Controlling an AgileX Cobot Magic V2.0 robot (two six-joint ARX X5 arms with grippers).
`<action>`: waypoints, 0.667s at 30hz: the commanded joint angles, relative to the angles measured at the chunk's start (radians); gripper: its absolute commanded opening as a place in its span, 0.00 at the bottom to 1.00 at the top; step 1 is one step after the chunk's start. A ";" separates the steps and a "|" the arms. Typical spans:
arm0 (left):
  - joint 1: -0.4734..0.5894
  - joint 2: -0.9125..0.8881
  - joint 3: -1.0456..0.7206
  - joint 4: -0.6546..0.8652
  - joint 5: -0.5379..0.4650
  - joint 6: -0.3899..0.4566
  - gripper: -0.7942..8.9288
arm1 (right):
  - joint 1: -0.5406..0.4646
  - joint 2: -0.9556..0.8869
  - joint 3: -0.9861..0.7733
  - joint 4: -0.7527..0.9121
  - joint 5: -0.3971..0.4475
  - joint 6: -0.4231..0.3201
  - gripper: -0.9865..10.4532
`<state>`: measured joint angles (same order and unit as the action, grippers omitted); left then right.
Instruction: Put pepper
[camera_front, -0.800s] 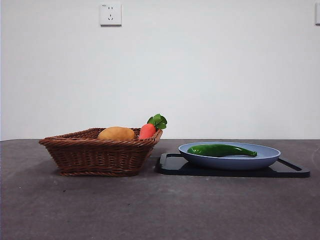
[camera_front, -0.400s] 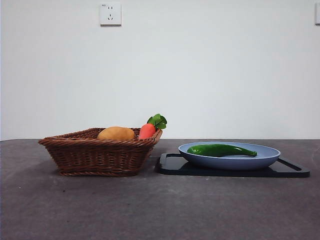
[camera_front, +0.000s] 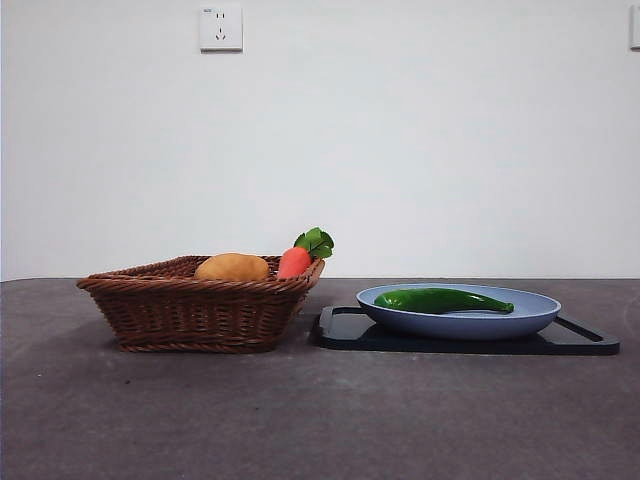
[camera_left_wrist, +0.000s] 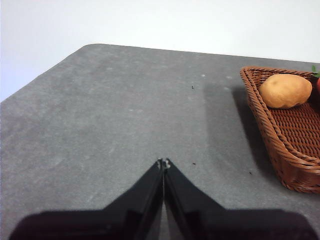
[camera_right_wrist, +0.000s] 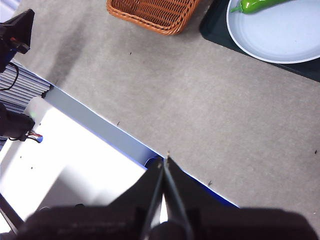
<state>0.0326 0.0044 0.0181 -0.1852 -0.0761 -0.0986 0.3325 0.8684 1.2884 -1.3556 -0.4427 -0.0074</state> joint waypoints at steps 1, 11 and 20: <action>0.003 -0.003 -0.006 -0.003 0.002 -0.006 0.09 | -0.005 0.002 0.018 -0.013 0.004 -0.004 0.10; 0.003 -0.003 -0.006 -0.003 0.002 -0.006 0.09 | -0.204 -0.253 -0.135 0.435 -0.014 -0.079 0.10; 0.003 -0.003 -0.006 -0.003 0.002 -0.006 0.09 | -0.255 -0.566 -0.662 0.983 0.082 -0.067 0.10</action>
<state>0.0326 0.0044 0.0181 -0.1852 -0.0761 -0.0986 0.0780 0.3191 0.6811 -0.4423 -0.3645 -0.0853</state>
